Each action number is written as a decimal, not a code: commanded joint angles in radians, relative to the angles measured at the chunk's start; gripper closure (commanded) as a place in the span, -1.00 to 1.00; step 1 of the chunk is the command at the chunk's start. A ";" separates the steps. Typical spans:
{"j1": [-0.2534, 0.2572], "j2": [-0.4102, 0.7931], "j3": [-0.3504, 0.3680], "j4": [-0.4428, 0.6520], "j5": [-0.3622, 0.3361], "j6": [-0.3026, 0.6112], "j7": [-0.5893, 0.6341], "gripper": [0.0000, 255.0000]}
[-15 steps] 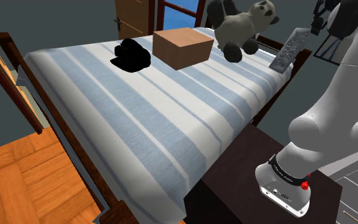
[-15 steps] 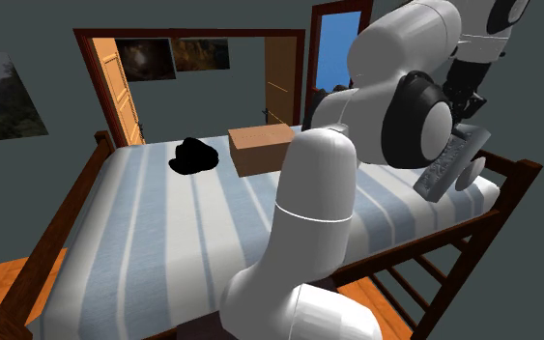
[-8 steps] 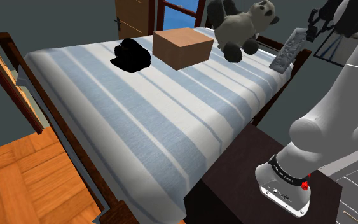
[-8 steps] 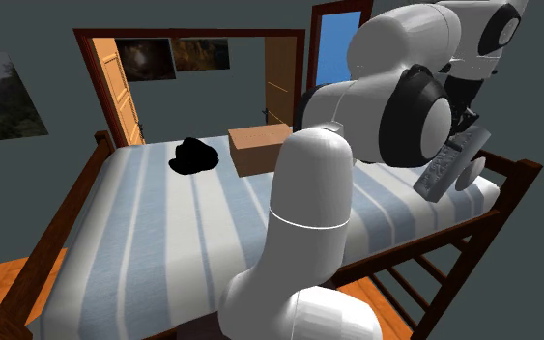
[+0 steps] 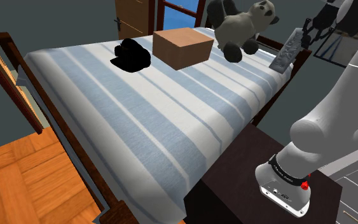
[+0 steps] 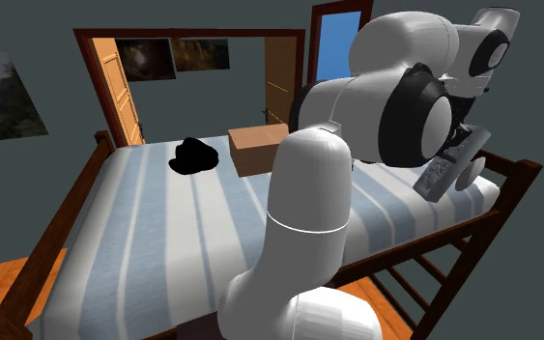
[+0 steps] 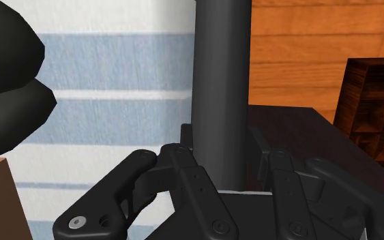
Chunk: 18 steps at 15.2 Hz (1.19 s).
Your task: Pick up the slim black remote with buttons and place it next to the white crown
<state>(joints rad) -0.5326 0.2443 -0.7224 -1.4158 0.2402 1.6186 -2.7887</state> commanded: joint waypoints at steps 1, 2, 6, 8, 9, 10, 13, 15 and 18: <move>0.009 -0.011 0.001 -0.040 -0.007 0.033 0.002 1.00; 0.012 -0.014 0.001 -0.058 -0.009 0.047 0.001 1.00; 0.022 -0.023 0.003 -0.121 -0.013 0.104 -0.001 1.00; 0.025 -0.025 0.004 -0.151 -0.014 0.132 -0.003 1.00; 0.027 -0.026 0.005 -0.165 -0.014 0.146 -0.004 1.00; 0.028 -0.026 0.005 -0.179 -0.014 0.159 -0.005 1.00; 0.031 -0.025 0.007 -0.219 -0.012 0.199 -0.010 1.00; 0.033 -0.024 0.008 -0.244 -0.009 0.225 -0.013 1.00; 0.034 -0.019 0.010 -0.279 -0.004 0.263 -0.019 1.00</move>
<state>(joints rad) -0.4982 0.2228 -0.7128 -1.6831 0.2339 1.8676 -2.8050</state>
